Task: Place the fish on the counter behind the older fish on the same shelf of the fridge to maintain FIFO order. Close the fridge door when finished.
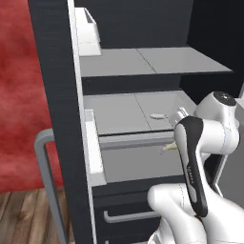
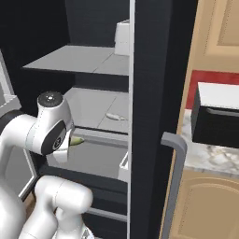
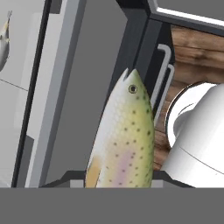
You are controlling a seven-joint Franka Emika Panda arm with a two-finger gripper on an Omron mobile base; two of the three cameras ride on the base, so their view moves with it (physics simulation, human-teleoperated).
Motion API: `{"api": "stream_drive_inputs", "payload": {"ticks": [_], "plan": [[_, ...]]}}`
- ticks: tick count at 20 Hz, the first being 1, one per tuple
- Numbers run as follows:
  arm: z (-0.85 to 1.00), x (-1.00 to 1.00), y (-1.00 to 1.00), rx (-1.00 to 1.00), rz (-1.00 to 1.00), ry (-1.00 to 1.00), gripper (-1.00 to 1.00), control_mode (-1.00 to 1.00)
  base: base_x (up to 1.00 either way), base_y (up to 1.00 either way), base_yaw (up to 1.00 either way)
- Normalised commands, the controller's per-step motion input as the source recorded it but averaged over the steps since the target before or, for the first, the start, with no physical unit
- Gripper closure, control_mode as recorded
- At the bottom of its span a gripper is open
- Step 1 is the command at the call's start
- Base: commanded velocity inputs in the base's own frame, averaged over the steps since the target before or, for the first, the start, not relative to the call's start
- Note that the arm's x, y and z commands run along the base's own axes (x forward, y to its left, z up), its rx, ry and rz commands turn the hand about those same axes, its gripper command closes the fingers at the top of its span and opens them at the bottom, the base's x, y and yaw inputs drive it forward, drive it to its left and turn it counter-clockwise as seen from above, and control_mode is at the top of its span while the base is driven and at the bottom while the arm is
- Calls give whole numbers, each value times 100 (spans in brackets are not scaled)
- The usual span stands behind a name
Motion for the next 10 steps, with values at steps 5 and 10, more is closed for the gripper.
{"api": "stream_drive_inputs", "payload": {"ticks": [5,10], "plan": [[0,0,0,0,0,0,100,100,71,14,-22],[0,0,0,0,0,0,100,100,71,7,-10]]}}
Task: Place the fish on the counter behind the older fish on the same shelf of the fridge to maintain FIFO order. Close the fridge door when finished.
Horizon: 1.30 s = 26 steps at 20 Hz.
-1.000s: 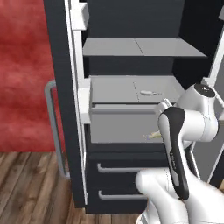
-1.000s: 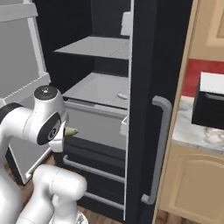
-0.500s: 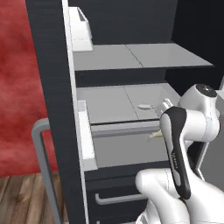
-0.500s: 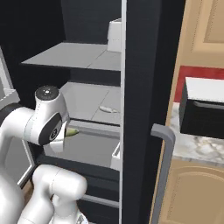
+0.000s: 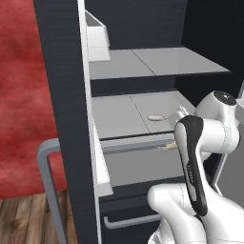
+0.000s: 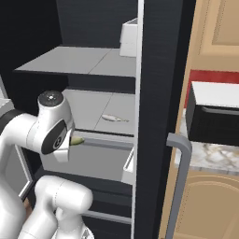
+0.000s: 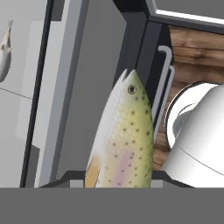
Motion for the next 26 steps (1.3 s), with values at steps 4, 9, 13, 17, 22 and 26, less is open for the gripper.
{"api": "stream_drive_inputs", "payload": {"ticks": [4,9,13,17,22,26], "plan": [[0,95,26,0,0,-27,100,-100,0,0,0],[0,100,39,0,-3,-25,100,-100,0,0,0],[0,87,6,0,-4,-15,100,-100,0,0,0],[1,78,3,0,-5,-8,100,-100,0,0,0],[0,96,31,0,-7,0,100,-100,0,0,0],[0,86,19,0,-6,0,100,-100,0,0,0]]}}
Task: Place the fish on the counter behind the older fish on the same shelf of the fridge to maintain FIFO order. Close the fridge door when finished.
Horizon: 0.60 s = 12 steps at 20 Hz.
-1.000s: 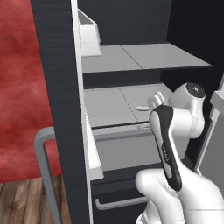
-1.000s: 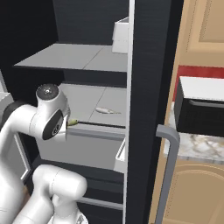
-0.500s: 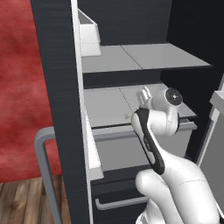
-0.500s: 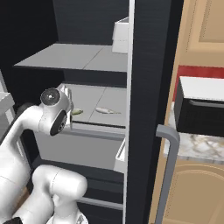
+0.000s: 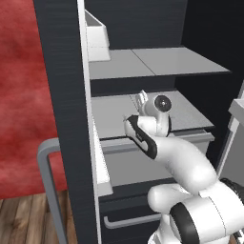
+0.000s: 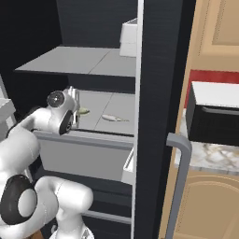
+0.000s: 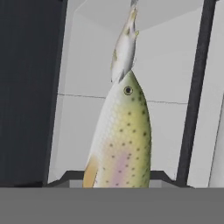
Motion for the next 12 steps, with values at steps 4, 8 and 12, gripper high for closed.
{"api": "stream_drive_inputs", "payload": {"ticks": [4,8,12], "plan": [[0,75,8,0,-2,0,100,-100,0,0,0],[-2,63,4,0,0,0,100,-100,0,0,0],[0,44,0,0,0,0,100,-100,0,0,0]]}}
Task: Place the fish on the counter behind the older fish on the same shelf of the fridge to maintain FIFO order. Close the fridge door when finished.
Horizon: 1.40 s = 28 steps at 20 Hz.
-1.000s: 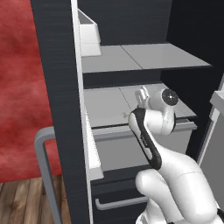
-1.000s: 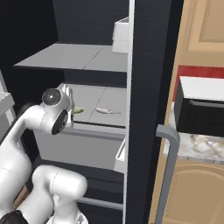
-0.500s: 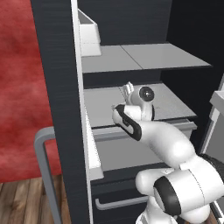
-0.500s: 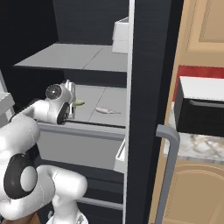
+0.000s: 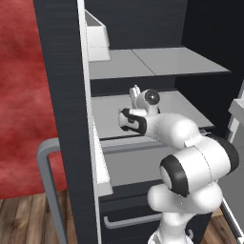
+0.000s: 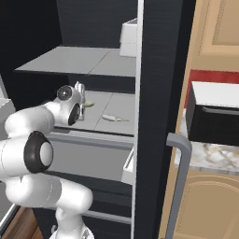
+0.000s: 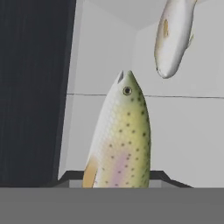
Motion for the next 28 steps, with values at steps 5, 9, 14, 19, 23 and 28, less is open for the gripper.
{"api": "stream_drive_inputs", "payload": {"ticks": [5,9,14,19,23,28], "plan": [[-1,44,0,0,0,0,100,-100,0,0,0],[-15,44,0,0,0,0,100,-100,0,0,0],[-23,37,0,0,0,0,100,-100,0,0,0],[-13,40,0,0,0,0,100,-100,0,0,0],[-9,48,0,0,0,0,100,-100,0,0,0],[-13,49,0,0,0,0,100,-100,0,0,0]]}}
